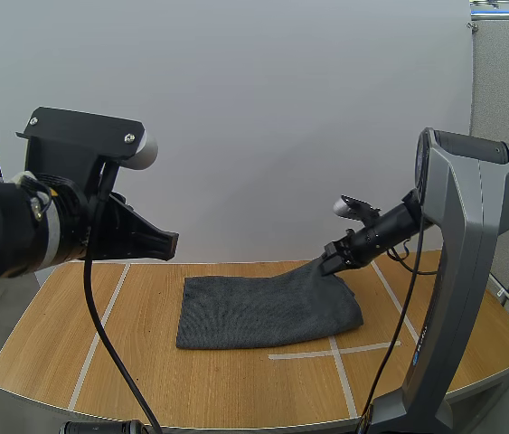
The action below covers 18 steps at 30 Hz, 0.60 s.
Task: Fold the towel
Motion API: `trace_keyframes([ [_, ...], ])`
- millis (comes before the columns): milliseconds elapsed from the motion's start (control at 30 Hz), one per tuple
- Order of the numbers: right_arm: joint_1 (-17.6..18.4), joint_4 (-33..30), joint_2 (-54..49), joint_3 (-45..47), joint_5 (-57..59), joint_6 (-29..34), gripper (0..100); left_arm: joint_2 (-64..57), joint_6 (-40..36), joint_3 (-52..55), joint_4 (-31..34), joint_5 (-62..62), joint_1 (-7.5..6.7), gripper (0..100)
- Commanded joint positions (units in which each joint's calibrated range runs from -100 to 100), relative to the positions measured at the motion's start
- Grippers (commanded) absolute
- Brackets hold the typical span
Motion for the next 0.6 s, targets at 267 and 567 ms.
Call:
trace_keyframes([
  [267, 3.9, -2.3, -3.3, 0.0, 1.5, 1.7, 0, -6.9, -1.3, 0.4, 0.4, 3.4, -0.30, 0],
  [567, 3.4, -5.3, -3.3, 0.0, 1.5, 3.9, 100, -6.9, -1.3, 0.4, 0.6, 3.3, -0.37, 0],
])
